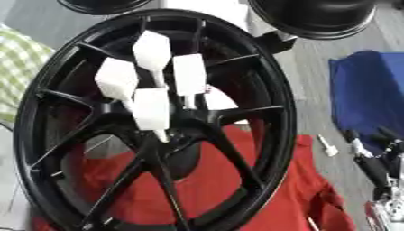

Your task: Pull the pin out of the wheel hub.

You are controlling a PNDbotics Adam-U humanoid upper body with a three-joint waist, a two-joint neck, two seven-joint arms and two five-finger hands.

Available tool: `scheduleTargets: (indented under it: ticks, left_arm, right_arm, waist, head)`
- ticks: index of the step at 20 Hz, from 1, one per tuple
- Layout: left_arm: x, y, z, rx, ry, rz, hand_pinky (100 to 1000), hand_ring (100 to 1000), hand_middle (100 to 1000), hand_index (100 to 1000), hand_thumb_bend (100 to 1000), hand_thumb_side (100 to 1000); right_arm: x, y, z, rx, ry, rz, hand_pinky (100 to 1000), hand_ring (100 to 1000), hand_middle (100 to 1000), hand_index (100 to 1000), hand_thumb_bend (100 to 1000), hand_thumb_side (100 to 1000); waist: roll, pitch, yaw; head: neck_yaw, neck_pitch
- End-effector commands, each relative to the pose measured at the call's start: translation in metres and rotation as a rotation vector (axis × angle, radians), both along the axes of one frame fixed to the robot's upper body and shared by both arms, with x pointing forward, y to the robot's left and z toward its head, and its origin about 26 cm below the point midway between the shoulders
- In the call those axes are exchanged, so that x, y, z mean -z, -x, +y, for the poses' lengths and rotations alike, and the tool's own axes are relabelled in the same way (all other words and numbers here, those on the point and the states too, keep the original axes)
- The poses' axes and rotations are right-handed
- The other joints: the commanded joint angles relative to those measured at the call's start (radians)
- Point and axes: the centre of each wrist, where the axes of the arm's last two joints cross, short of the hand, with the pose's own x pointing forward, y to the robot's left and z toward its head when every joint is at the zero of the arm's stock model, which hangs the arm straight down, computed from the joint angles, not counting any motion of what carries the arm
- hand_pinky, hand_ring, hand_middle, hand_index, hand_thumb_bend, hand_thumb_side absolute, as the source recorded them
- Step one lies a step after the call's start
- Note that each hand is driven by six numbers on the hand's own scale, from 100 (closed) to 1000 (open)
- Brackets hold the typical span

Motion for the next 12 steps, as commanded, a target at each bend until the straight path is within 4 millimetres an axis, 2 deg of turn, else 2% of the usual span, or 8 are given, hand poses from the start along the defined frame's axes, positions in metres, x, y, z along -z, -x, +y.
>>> scheduleTargets:
  ticks: [1,3,5,8,12]
  left_arm:
    - [-0.01,0.015,-0.007,0.007,-0.176,-0.005,769,705,673,836,100,407]
    - [-0.011,0.019,-0.012,0.051,-0.244,0.053,763,697,669,841,100,549]
    - [-0.009,0.023,-0.017,0.094,-0.275,0.109,764,705,683,849,100,608]
    - [-0.006,0.026,-0.022,0.114,-0.301,0.14,771,722,706,859,100,625]
    - [-0.003,0.026,-0.026,0.102,-0.338,0.11,774,733,719,857,100,557]
  right_arm:
    - [-0.01,0.001,-0.007,0.008,0.042,-0.019,642,780,624,767,603,266]
    - [-0.01,0.001,-0.008,0.011,0.048,-0.017,642,780,624,767,602,266]
    - [-0.01,0.002,-0.009,0.013,0.05,-0.016,642,780,624,767,603,266]
    - [-0.01,0.002,-0.009,0.014,0.052,-0.015,642,779,624,767,602,265]
    - [-0.009,0.003,-0.01,0.016,0.053,-0.012,643,779,624,767,600,267]
  waist:
    - [0.003,-0.022,0.003]
    - [0.005,-0.022,0.005]
    - [0.007,-0.022,0.006]
    - [0.008,-0.022,0.006]
    - [0.006,-0.023,0.009]
  head:
    - [-0.007,-0.003]
    - [-0.007,-0.003]
    - [-0.004,-0.003]
    - [0.007,-0.005]
    - [0.021,-0.011]
